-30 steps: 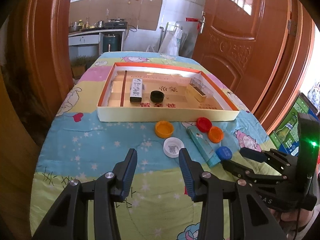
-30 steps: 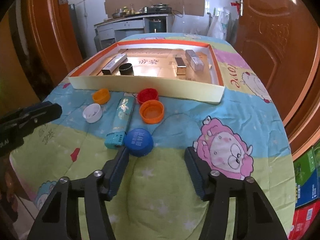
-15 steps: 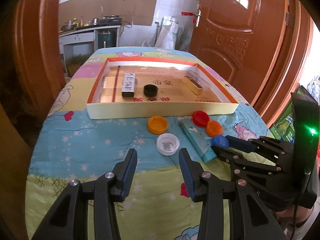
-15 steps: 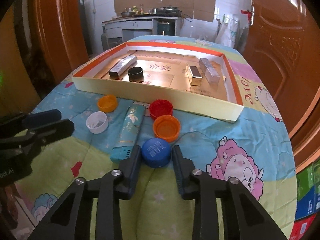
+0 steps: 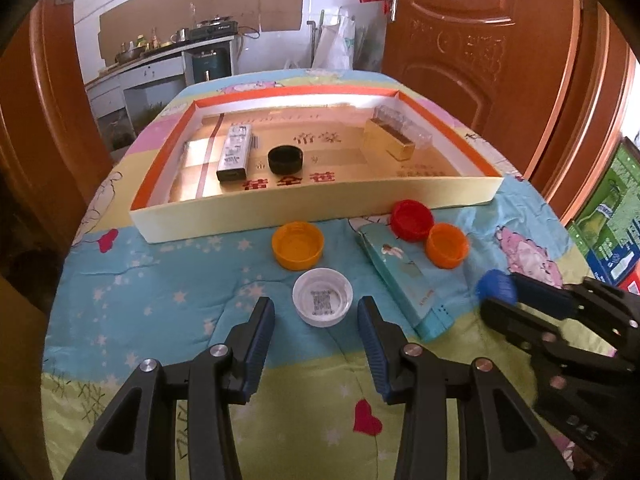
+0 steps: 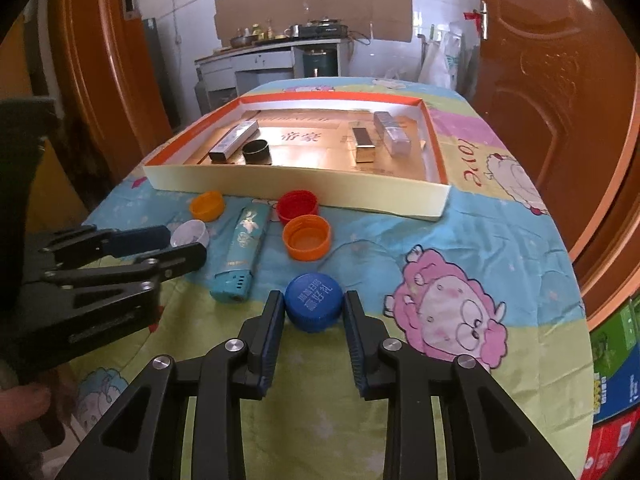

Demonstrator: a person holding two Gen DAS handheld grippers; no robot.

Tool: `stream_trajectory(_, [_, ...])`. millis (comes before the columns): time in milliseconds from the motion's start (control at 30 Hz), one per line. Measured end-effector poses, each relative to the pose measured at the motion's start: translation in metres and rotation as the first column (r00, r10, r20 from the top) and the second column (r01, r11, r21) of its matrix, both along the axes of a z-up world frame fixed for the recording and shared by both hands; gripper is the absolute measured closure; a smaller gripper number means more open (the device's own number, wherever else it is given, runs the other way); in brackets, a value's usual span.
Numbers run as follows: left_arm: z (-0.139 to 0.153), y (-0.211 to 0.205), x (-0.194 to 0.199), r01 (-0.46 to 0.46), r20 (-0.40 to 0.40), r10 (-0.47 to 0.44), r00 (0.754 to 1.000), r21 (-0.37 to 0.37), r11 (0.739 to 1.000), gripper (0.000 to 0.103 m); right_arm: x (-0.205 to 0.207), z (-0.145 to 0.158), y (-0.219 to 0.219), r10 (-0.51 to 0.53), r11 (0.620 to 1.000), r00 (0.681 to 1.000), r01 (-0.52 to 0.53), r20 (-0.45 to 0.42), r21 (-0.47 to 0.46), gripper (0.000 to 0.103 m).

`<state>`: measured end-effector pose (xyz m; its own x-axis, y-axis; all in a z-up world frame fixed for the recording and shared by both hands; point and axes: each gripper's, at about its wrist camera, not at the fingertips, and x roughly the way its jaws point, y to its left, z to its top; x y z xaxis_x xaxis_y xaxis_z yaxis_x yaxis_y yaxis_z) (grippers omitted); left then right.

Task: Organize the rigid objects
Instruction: 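Grasp the blue cap with the right tool while the left tool grasps the white cap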

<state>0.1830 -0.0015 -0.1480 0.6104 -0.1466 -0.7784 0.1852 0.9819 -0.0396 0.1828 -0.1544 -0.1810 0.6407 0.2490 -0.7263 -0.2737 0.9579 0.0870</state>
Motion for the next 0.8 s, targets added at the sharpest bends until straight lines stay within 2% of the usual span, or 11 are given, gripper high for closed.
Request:
stream_trajectory(267, [0.0, -0.002, 0.005, -0.011, 0.001, 0.011, 1.0, 0.008, 1.0, 0.06, -0.002, -0.002, -0.012, -0.021, 0.999, 1.0, 0.021, -0.007, 0.027, 0.072])
stream_trajectory(533, [0.001, 0.003, 0.004, -0.021, 0.002, 0.021, 1.0, -0.019, 1.0, 0.072, -0.005, 0.0, -0.013, -0.027, 0.999, 1.0, 0.027, -0.005, 0.031, 0.072])
stream_trajectory(800, [0.004, 0.007, 0.0, -0.027, 0.01, 0.027, 1.0, -0.044, 0.999, 0.072, -0.008, 0.003, -0.014, -0.031, 0.999, 1.0, 0.031, 0.002, 0.029, 0.072])
